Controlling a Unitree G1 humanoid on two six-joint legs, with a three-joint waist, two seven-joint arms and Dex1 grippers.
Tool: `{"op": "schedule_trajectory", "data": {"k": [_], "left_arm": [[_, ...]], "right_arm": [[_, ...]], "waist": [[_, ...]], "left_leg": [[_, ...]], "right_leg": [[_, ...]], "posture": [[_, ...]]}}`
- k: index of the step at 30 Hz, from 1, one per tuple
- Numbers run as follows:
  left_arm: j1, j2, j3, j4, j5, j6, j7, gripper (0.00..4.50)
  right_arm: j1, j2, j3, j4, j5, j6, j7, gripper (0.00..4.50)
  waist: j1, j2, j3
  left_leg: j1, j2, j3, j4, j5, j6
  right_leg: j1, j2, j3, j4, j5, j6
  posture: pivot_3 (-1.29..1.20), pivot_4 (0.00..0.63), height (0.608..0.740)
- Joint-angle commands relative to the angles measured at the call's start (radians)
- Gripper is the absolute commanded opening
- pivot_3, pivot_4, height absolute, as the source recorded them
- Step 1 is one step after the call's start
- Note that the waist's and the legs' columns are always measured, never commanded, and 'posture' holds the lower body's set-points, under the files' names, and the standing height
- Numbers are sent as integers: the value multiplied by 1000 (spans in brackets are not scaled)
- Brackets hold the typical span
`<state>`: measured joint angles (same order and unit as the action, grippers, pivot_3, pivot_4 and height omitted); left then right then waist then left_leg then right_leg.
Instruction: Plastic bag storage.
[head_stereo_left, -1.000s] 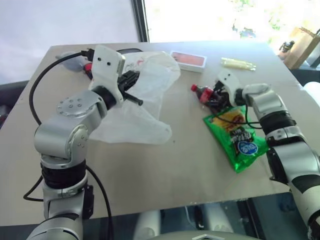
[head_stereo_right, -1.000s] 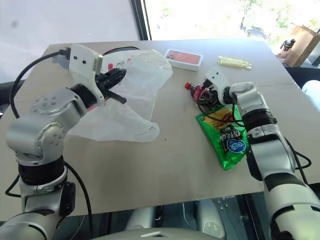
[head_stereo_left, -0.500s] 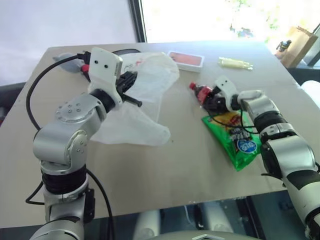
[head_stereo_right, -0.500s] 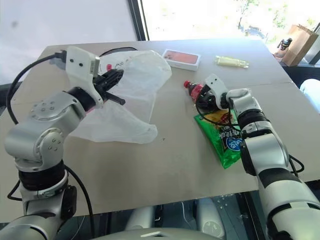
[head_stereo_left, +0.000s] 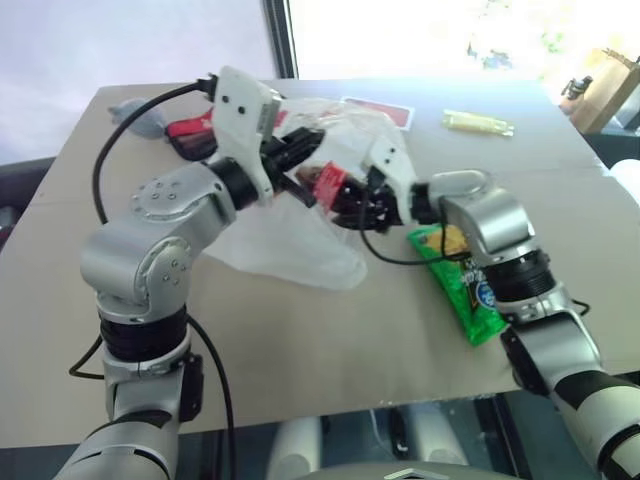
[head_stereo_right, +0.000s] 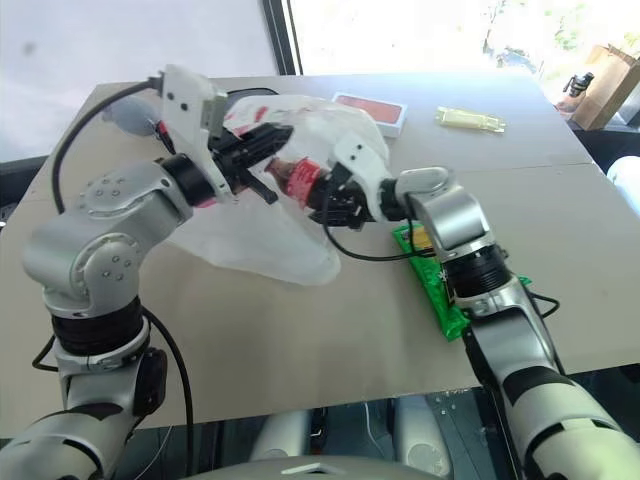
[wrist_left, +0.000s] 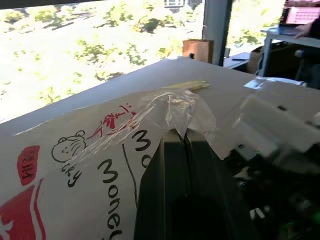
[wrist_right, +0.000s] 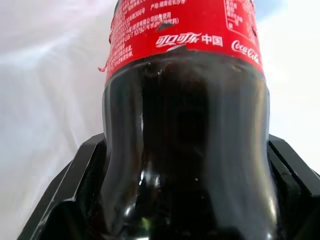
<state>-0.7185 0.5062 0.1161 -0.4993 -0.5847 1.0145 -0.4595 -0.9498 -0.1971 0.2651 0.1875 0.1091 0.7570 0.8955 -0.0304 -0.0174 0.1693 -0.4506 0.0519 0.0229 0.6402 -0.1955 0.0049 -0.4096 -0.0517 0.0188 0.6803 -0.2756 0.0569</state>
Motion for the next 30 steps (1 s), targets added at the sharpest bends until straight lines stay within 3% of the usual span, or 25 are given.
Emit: {"op": "schedule_trajectory", "data": {"k": [1,5,8,11,15,19,23,30], "left_arm": [[-13,-4,18,-14,-49,-12,-21,0],[20,-24,43,-12,-59,3,28,0],[69,-16,36,-22,-40,7,53,0],[94,-26,47,-8,-11,-5,104,0],[105,-56,61,18,21,-17,175,0],[94,-93,45,67,61,-49,226,0],[67,-131,23,145,102,-100,243,0],[17,-171,-44,300,175,-209,215,0]], "right_arm": [[-91,90,-10,139,-23,-121,-100,3113],[-197,211,-40,531,-67,-407,-235,3113],[-242,259,-47,738,-83,-557,-240,4426],[-244,252,-55,752,-95,-630,-235,4474],[-107,147,-54,387,-33,-529,-84,4474],[70,-35,-107,-167,101,-217,-15,4474],[167,-182,-221,-527,254,62,-40,4474],[275,-307,-511,-852,429,460,-222,4474]], "waist": [[-4,0,0],[-9,0,0],[-12,-1,0],[-5,-1,1],[16,-2,1],[27,-2,1],[22,-2,1],[19,-2,1]], "left_leg": [[0,0,0,0,0,0],[0,1,-1,0,1,-1],[1,1,0,-1,2,-4],[0,1,0,-2,3,-4],[-1,1,0,-1,3,-5],[-2,1,-1,0,2,-4],[-1,2,-2,1,0,0],[1,1,-1,2,0,0]], "right_leg": [[0,0,0,1,0,0],[0,1,0,0,0,0],[0,1,1,-1,0,0],[0,1,1,-2,0,0],[0,0,0,-2,0,0],[0,0,-2,-1,0,0],[1,1,-2,0,0,0],[2,1,-1,0,0,0]], "posture": [[0,150,740],[0,150,740],[0,150,740],[0,150,740],[0,150,740],[0,150,740],[0,150,740],[0,150,740]]}}
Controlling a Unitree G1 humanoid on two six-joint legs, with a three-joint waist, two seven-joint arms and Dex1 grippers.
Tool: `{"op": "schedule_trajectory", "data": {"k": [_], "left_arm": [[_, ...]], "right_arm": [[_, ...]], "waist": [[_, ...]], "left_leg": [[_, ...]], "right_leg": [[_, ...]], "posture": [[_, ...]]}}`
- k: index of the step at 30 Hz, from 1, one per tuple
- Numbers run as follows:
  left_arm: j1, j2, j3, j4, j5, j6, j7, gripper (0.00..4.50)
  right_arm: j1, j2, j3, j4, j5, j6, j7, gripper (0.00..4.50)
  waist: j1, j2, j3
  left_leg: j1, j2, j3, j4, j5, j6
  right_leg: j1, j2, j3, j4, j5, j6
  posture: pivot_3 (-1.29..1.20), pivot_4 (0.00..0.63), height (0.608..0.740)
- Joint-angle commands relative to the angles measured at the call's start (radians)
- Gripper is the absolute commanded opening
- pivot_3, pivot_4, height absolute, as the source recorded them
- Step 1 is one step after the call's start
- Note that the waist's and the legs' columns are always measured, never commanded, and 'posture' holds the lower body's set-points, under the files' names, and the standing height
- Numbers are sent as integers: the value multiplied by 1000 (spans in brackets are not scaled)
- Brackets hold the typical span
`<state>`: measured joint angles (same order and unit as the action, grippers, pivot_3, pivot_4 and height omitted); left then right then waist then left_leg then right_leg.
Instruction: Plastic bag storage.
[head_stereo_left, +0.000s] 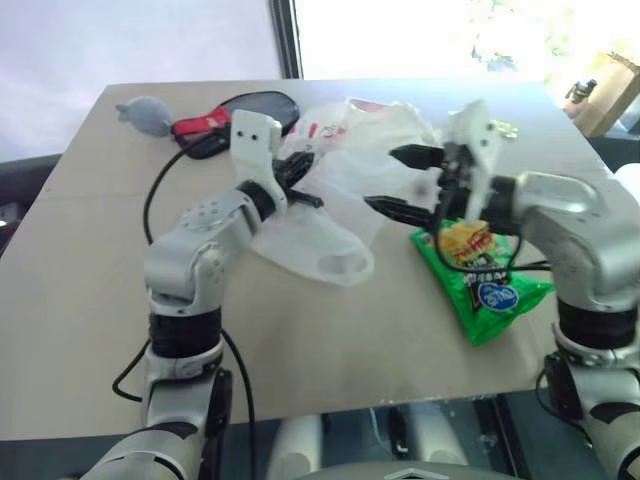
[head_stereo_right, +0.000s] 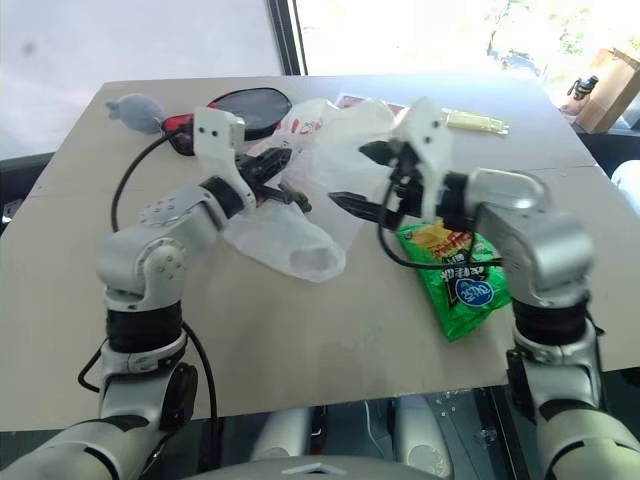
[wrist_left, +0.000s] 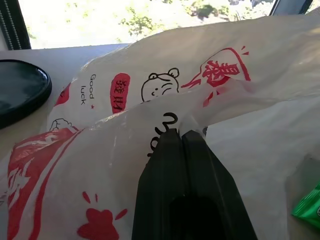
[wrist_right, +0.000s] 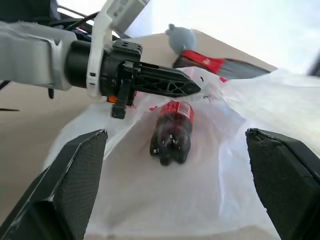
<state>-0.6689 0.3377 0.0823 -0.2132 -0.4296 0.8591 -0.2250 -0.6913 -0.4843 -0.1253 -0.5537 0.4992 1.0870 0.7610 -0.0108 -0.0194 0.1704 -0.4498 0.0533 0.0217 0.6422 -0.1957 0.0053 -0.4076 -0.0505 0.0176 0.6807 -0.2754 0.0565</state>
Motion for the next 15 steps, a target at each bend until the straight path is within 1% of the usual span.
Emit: {"op": "schedule_trajectory", "data": {"k": [1,4,6,8,11,13,14,15], "left_arm": [[-40,-4,-16,34,25,-67,-30,0],[-63,-11,-27,97,42,-107,-55,0],[-81,-24,-35,139,46,-131,-73,0],[-97,-39,-43,175,51,-150,-88,0],[-115,-58,-59,219,63,-179,-115,0],[-131,-67,-65,250,69,-195,-129,0],[-138,-69,-66,261,71,-200,-135,0],[-143,-70,-67,269,73,-203,-140,0]], "right_arm": [[50,-31,-186,-159,51,209,-115,4474],[184,-19,-380,-313,46,433,-176,4474],[318,17,-470,-412,17,513,-233,4474],[448,91,-535,-479,7,527,-305,4474],[559,243,-606,-494,-2,527,-456,4474],[593,354,-648,-494,-8,527,-542,4474],[599,394,-664,-494,-8,527,-572,4474],[605,411,-668,-494,-18,527,-600,4474]], "waist": [[1,0,0],[12,-1,0],[22,-1,0],[25,-1,-1],[20,0,-1],[17,0,-1],[14,0,-1],[11,0,-1]], "left_leg": [[0,0,0,0,0,0],[-1,0,-1,0,0,0],[-1,0,-1,0,0,0],[-1,0,-1,0,0,0],[0,0,-1,1,0,0],[1,0,0,1,0,0],[1,0,-1,1,0,0],[1,0,-1,1,0,0]], "right_leg": [[0,0,0,0,0,0],[1,0,-2,-1,0,0],[1,0,-1,-2,0,0],[1,0,-1,-2,0,0],[1,0,-1,-1,0,0],[1,0,0,0,0,0],[2,1,0,0,0,0],[1,1,0,0,0,0]], "posture": [[0,150,740],[0,150,740],[0,150,740],[0,150,740],[0,150,740],[0,150,740],[0,150,740],[0,150,740]]}}
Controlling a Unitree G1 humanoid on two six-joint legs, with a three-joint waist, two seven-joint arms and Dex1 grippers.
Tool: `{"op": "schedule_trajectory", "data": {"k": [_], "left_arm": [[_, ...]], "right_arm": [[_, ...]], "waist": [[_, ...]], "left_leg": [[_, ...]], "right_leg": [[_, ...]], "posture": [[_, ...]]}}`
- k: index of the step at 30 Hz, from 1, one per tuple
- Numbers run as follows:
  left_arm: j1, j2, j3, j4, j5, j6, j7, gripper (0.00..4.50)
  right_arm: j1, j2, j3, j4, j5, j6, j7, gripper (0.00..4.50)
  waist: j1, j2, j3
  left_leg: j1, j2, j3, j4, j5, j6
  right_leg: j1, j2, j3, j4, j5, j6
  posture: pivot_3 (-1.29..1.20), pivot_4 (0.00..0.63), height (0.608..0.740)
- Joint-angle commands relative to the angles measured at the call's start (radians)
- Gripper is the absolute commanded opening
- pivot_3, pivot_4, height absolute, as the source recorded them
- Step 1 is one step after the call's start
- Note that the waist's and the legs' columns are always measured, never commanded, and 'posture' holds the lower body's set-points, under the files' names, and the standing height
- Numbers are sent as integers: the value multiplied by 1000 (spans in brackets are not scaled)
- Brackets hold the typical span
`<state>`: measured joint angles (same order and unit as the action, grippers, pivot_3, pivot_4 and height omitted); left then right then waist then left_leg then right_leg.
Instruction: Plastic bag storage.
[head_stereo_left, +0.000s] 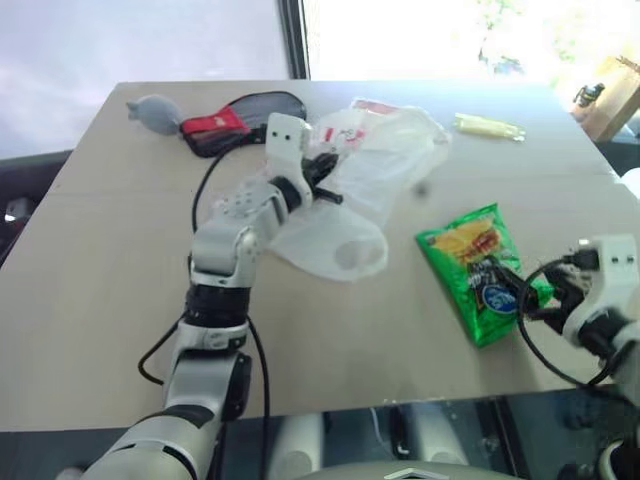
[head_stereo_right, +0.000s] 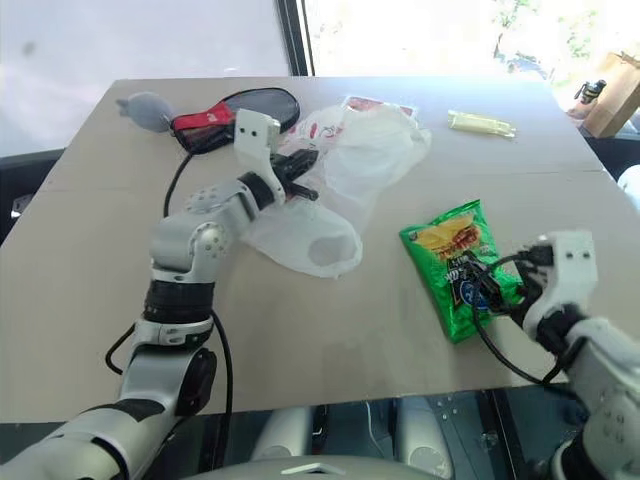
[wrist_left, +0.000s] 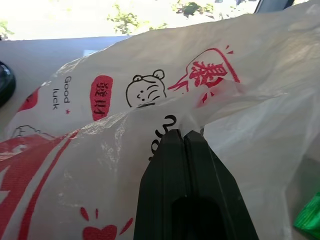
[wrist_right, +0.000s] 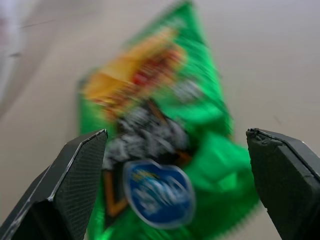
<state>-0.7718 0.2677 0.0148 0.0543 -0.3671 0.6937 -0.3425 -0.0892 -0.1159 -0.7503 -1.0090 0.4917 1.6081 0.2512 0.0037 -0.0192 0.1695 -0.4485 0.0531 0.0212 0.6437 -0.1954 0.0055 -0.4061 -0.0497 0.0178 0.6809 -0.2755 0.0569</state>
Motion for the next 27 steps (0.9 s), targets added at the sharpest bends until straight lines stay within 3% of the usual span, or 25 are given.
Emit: {"op": "schedule_trajectory", "data": {"k": [1,11,16,19,22,27], "left_arm": [[-41,-2,-2,3,13,-39,-25,0],[-34,25,6,-29,22,-8,-42,0],[-23,36,11,-67,19,17,-34,0],[-13,44,18,-98,16,37,-28,0],[-7,54,27,-120,15,53,-26,0],[-11,56,48,-128,10,65,-19,0]], "right_arm": [[8,47,-46,-38,-11,6,-110,4474],[-66,253,-117,-2,0,6,-138,4474],[-96,267,-37,114,-9,-9,-133,4474],[-52,246,42,198,-24,-80,-138,3689],[1,216,120,257,-34,-167,-128,2221],[8,197,105,242,37,-239,-87,21]], "waist": [[-8,0,0],[-17,1,0],[-17,1,0],[-18,1,0],[-18,0,-1],[-21,0,-1]], "left_leg": [[0,0,0,0,0,0],[0,1,-1,1,0,0],[0,1,-1,1,0,0],[0,1,-1,1,0,0],[0,1,-1,1,0,0],[1,1,-1,1,0,0]], "right_leg": [[0,0,0,0,0,0],[1,1,0,-1,0,0],[1,1,-1,-1,0,0],[1,1,-1,-1,0,0],[1,1,-1,-1,0,0],[2,1,0,0,0,0]], "posture": [[0,150,740],[0,150,740],[0,150,740],[0,150,740],[0,150,740],[0,150,740]]}}
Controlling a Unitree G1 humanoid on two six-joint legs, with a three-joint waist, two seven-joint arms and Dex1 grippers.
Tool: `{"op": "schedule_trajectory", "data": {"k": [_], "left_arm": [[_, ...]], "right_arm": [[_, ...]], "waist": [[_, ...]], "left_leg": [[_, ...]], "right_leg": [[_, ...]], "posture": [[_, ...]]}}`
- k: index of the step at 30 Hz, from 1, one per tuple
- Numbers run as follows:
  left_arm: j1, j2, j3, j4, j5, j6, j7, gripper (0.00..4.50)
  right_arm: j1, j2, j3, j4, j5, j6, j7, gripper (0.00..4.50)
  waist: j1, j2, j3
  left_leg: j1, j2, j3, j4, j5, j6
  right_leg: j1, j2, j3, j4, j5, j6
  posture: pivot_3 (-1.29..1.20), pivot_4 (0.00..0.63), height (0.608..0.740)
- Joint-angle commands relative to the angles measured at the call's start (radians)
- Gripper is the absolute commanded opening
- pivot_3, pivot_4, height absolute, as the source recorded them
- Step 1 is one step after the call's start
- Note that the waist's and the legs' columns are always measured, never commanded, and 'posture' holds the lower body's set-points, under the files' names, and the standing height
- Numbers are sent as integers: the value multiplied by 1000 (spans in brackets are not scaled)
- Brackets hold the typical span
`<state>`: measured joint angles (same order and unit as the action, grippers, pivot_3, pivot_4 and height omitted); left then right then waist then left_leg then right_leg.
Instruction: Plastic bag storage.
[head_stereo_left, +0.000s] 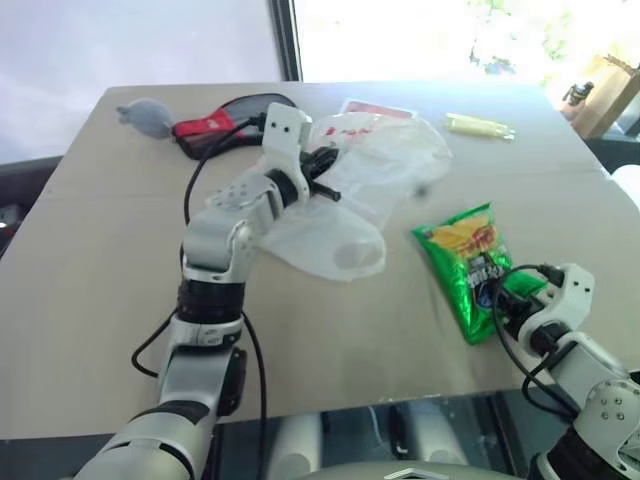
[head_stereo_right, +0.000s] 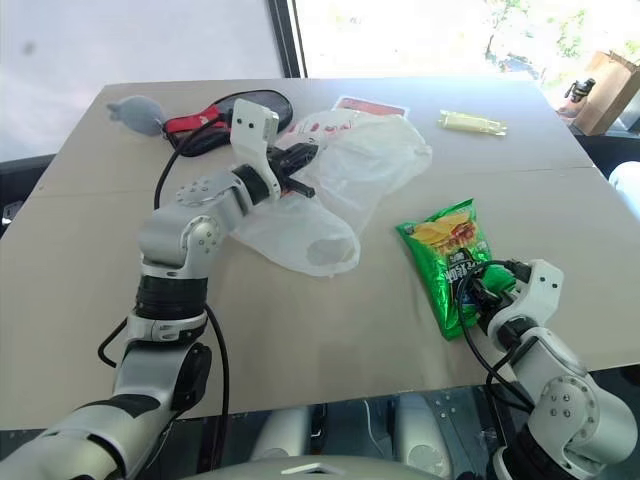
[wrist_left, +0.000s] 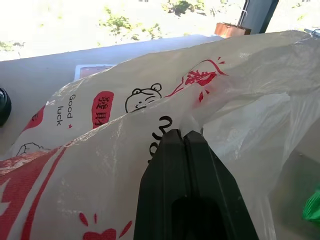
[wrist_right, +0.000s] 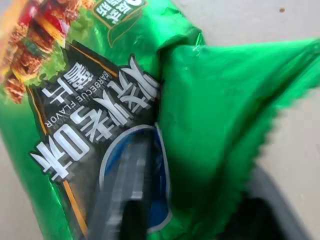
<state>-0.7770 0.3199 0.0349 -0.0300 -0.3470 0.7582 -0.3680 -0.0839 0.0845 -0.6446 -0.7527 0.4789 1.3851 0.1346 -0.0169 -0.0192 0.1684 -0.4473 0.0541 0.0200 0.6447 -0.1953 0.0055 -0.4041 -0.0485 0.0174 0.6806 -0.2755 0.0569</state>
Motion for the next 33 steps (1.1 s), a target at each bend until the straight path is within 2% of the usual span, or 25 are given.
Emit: {"op": "schedule_trajectory", "data": {"k": [1,8,14,17,26,29,33], "left_arm": [[-8,4,31,-41,-13,2,6,0],[-14,2,45,-44,-28,10,-3,0],[-6,34,19,-109,-54,30,-72,0],[6,59,8,-161,-67,41,-106,0],[50,97,36,-346,-149,114,-113,0],[73,95,36,-418,-164,154,-77,0],[112,90,11,-486,-176,187,-50,0]], "right_arm": [[-4,-4,-8,-24,70,-17,37,21],[-92,-70,-60,-140,347,69,113,21],[-253,-103,-50,-106,457,178,49,21],[-336,-108,-40,-57,462,225,12,21],[-505,-157,161,259,327,195,-68,21],[-572,-124,214,368,270,149,-95,21],[-706,-17,263,557,196,31,-138,21]], "waist": [[0,0,0],[2,1,0],[2,1,0],[2,1,0],[2,1,1],[-1,1,1],[-5,2,1]], "left_leg": [[0,0,0,0,0,0],[-1,0,0,0,0,0],[-1,0,0,0,0,0],[-1,0,0,0,0,0],[-1,0,0,-1,0,0],[-1,0,1,-1,0,0],[-1,0,1,-2,0,0]], "right_leg": [[0,0,0,0,0,0],[0,0,0,-1,0,0],[0,0,0,-1,0,0],[0,0,0,-1,0,0],[0,0,-1,-1,0,0],[-1,0,0,-1,0,0],[-2,0,1,0,0,0]], "posture": [[0,150,740],[0,150,740],[0,150,740],[0,150,740],[0,150,740],[0,150,740],[0,150,740]]}}
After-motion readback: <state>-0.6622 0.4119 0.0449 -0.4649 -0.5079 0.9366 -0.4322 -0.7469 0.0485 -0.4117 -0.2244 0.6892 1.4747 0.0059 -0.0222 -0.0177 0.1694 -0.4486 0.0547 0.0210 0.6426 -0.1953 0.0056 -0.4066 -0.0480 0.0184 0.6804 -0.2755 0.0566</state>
